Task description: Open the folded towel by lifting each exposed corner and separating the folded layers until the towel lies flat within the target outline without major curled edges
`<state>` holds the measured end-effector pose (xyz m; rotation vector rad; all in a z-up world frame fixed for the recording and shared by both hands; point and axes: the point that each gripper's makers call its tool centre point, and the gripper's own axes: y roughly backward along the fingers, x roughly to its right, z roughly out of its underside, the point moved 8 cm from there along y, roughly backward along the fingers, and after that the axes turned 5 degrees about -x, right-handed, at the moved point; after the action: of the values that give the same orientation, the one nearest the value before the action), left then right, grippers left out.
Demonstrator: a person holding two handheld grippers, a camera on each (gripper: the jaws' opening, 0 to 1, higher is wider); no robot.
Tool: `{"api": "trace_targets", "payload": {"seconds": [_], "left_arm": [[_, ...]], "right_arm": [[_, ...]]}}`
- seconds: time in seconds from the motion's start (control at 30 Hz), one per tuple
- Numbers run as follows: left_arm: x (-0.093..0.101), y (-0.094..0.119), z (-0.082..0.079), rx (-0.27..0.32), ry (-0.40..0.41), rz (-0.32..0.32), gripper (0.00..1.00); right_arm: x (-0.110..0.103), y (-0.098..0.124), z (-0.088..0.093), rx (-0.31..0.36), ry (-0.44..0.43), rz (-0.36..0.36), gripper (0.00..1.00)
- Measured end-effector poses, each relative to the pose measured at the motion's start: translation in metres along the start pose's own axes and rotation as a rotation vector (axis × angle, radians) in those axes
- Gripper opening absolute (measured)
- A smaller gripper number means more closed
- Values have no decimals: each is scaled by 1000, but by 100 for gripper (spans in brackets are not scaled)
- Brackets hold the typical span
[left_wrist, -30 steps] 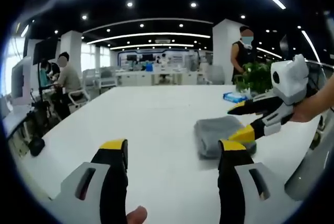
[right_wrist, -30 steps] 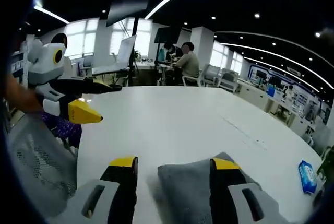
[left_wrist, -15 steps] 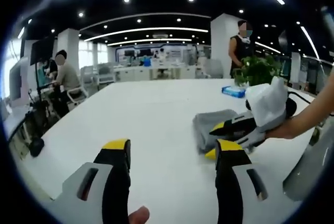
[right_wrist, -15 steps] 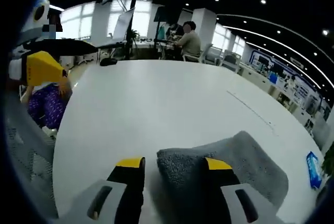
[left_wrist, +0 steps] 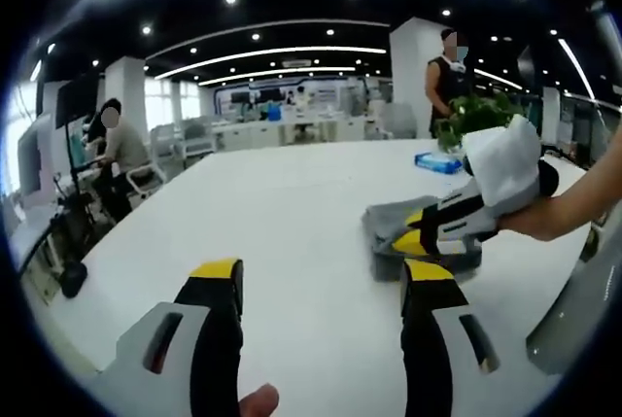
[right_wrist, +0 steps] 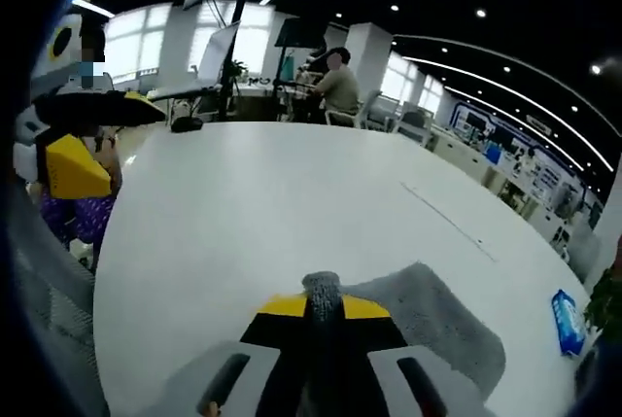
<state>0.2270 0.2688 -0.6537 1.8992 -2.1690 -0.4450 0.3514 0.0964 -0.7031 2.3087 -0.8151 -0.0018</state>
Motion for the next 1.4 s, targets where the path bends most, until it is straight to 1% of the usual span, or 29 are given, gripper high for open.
{"api": "trace_targets", "payload": {"seconds": [0.1, 0.23, 0.3, 0.43, 0.5, 0.57, 0.7, 0.77, 0.9, 0.97, 1.0, 1.03, 1.07, 1.13, 1.17, 1.2, 1.27, 1.4], "left_arm": [[0, 0, 1, -4, 3, 0, 65], [0, 0, 2, -19, 13, 2, 64], [1, -1, 4, -33, 6, 2, 64], [4, -4, 5, -52, -31, 9, 63], [4, -4, 6, -59, -37, 10, 63], [3, -4, 7, -65, -38, 2, 63], [2, -5, 9, -88, -33, 3, 63], [3, -5, 9, -91, -43, 0, 63], [5, -5, 9, -94, -64, 9, 63], [7, -3, 6, -68, -60, 24, 64], [10, -2, 2, -37, -57, 46, 65], [11, -1, 1, -19, -41, 56, 66], [11, 0, 0, -18, -42, 52, 66], [10, -1, 1, -22, -49, 47, 66], [10, -1, 2, -36, -49, 45, 66], [11, -1, 2, -38, -48, 50, 66], [13, -1, 2, -40, -46, 63, 66], [17, -2, 3, -61, -77, 79, 66]], "right_arm": [[7, 14, -8, 23, -1, 30, 6], [23, 32, -14, 62, -58, 73, 5], [29, 44, -17, 85, -92, 92, 5], [42, 64, -16, 118, -123, 125, 5], [47, 75, -14, 137, -146, 134, 5], [49, 83, -12, 140, -147, 143, 5], [57, 100, -7, 165, -156, 164, 5], [61, 108, -4, 191, -207, 174, 5], [72, 122, 7, 234, -284, 220, 5], [77, 130, 13, 247, -318, 238, 5], [79, 132, 15, 258, -331, 239, 5], [80, 135, 19, 271, -361, 232, 5], [79, 137, 21, 268, -365, 232, 5], [80, 144, 26, 266, -357, 248, 5], [81, 147, 28, 273, -361, 255, 5], [82, 149, 30, 278, -366, 258, 5], [87, 154, 36, 288, -397, 274, 5], [97, 163, 49, 294, -434, 303, 5]]}}
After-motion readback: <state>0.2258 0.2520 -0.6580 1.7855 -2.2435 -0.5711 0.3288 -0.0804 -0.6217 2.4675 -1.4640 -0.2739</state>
